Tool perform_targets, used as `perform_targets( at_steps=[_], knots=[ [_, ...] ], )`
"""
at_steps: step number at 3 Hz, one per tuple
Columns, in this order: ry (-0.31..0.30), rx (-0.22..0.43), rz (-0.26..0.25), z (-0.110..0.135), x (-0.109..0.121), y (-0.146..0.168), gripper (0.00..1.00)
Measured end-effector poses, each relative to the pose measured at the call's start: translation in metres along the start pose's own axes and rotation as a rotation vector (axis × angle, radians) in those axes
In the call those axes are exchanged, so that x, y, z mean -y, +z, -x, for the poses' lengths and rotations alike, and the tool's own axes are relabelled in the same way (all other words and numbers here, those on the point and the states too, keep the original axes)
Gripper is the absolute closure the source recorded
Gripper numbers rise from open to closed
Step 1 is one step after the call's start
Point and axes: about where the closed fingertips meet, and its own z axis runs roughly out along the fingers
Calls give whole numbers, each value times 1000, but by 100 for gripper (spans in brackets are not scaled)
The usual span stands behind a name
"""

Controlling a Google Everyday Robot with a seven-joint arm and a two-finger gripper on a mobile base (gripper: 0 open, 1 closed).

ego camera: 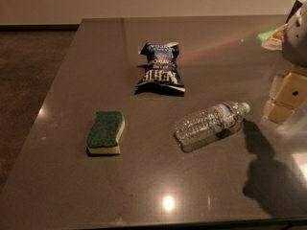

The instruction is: Place water bottle upright

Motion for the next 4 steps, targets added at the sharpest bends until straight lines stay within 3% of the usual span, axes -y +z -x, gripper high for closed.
perform_targets(
  at_steps=[1,2,4],
  knots=[
    [-3,0,0,1,1,0,0],
    [-64,2,19,9,-1,11,0],
    [-272,32,120,26,-11,59,0]
  ],
)
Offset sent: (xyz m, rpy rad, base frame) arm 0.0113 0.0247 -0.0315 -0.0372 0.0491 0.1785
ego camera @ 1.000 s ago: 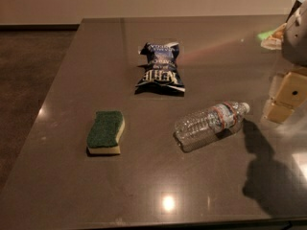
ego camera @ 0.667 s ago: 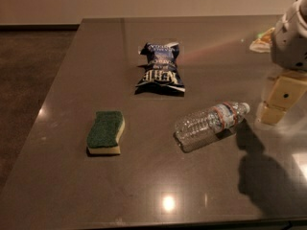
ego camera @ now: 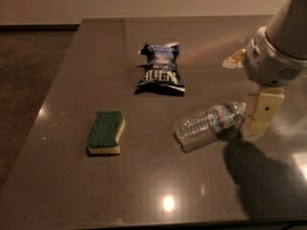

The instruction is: Place water bottle upright

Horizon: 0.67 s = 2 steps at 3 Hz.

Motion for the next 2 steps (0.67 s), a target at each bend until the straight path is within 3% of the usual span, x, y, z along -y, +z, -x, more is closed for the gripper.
perform_targets(
  at_steps=[2],
  knots=[
    [-166,46,99,1,2,49,0]
  ],
)
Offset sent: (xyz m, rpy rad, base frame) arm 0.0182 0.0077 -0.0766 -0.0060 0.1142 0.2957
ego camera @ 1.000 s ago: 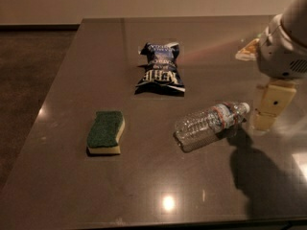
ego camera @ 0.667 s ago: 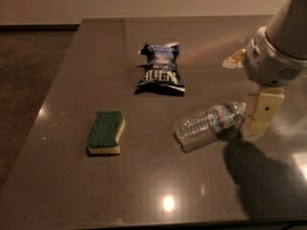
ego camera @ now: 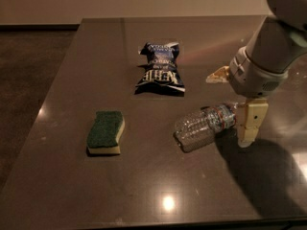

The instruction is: Place water bottle upright

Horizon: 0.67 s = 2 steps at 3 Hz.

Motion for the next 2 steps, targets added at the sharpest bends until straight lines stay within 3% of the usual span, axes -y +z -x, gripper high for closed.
perform_targets(
  at_steps=[2],
  knots=[
    [-94,-36,43,-12,5,28,0]
  ],
)
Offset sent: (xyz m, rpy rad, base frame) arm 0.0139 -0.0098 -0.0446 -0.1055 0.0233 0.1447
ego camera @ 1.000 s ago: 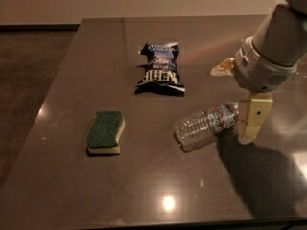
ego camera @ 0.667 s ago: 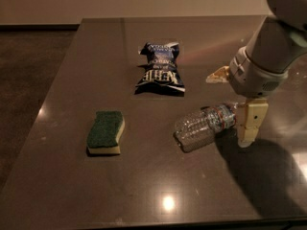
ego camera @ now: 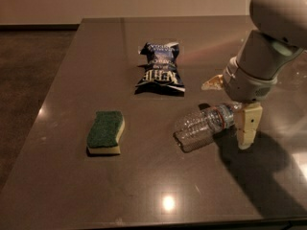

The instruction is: Place water bottle upright

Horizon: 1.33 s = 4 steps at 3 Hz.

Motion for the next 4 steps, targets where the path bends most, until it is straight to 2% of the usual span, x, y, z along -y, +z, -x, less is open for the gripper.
perform_targets(
  at_steps=[1,2,3,4],
  knots=[
    [-28,-31,29,-5,3,6,17],
    [-53,-64,43,-9,7,6,41],
    [-73,-94,33,-11,12,2,64],
    [-120,-163,-44,-15,22,-10,95]
  ],
)
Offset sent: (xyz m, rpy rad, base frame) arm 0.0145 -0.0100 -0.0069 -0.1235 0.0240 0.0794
